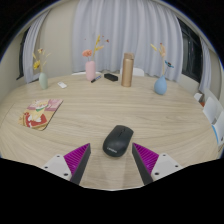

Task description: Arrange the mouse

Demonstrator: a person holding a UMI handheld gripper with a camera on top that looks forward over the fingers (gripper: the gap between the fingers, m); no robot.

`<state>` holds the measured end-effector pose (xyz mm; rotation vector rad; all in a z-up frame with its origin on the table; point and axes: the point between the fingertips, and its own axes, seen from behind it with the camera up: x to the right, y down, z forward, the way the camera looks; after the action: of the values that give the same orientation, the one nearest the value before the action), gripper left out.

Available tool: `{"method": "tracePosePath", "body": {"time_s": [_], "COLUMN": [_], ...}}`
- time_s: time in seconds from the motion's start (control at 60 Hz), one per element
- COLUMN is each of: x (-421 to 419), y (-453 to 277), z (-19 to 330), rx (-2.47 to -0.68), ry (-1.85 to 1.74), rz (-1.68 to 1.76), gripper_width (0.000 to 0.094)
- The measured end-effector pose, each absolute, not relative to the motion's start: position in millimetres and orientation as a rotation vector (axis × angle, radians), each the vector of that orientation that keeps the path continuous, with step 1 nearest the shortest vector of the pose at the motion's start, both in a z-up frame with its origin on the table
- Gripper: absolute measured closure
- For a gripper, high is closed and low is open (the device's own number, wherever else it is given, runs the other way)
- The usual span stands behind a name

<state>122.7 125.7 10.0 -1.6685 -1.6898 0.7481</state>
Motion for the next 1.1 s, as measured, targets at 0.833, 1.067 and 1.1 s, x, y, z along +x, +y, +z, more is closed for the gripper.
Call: {"method": "tracePosePath", "body": {"time_s": [0.833, 1.067, 1.1], "x": [52.7, 17.4, 7.4], "y": [125.7, 54.1, 31.9], "z": [-5.1, 98.7, 113.1], "rx": [-1.714, -1.669, -1.658], "ry": [-1.725, -1.668, -1.669], "rz": [0.748, 0.873, 0.911], "gripper_width": [0.0559, 0.0559, 0.0558]}}
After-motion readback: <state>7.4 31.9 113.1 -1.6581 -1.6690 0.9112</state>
